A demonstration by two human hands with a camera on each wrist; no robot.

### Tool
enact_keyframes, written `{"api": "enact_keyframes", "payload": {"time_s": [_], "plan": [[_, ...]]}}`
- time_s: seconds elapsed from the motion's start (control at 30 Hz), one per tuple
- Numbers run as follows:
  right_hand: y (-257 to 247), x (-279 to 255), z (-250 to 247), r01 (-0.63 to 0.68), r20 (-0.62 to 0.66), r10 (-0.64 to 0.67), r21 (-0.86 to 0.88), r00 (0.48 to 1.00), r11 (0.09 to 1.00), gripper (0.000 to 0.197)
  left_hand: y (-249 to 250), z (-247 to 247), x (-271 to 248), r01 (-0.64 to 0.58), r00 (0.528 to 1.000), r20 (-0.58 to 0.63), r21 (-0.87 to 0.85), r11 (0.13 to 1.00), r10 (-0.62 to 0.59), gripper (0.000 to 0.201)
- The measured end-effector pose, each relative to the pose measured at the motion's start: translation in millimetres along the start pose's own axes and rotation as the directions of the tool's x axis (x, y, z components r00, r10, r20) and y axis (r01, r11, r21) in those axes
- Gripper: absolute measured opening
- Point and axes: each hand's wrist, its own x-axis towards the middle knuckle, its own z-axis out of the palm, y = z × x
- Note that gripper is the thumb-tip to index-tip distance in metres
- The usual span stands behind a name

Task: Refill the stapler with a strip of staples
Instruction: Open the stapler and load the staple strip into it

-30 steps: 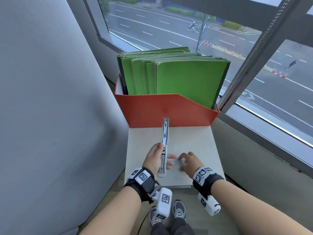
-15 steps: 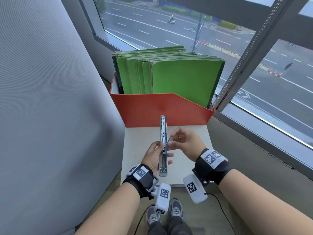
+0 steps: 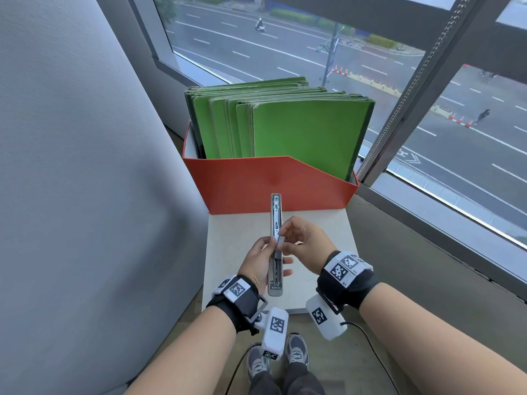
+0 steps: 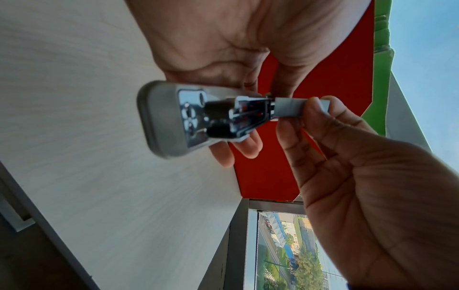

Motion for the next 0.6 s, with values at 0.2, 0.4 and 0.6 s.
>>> {"api": "enact_keyframes", "payload": {"time_s": [0.2, 0.4, 0.6], "plan": [[-0.8, 1.2, -1.2, -0.012, -0.001, 0.012, 0.068, 1.0, 0.998, 0.019, 0.5, -0.3, 1.8, 0.008, 1.0, -0.01, -0.003, 1.0, -0.008, 0.023], [-1.8, 0.9, -0.4, -0.011, 0.01, 0.01, 0.031, 1.0, 0.999, 0.02, 3.4, -1.1, 5.5, 0.003, 1.0, -0.02, 0.015, 1.0, -0.002, 0.027], [-3.8, 3.3, -1.3, 0.034, -0.01, -0.035, -0.066, 0.999, 0.997, 0.028, 1.9, 1.3, 7.3, 0.005, 1.0, -0.013, 0.028, 1.0, -0.005, 0.022]]}}
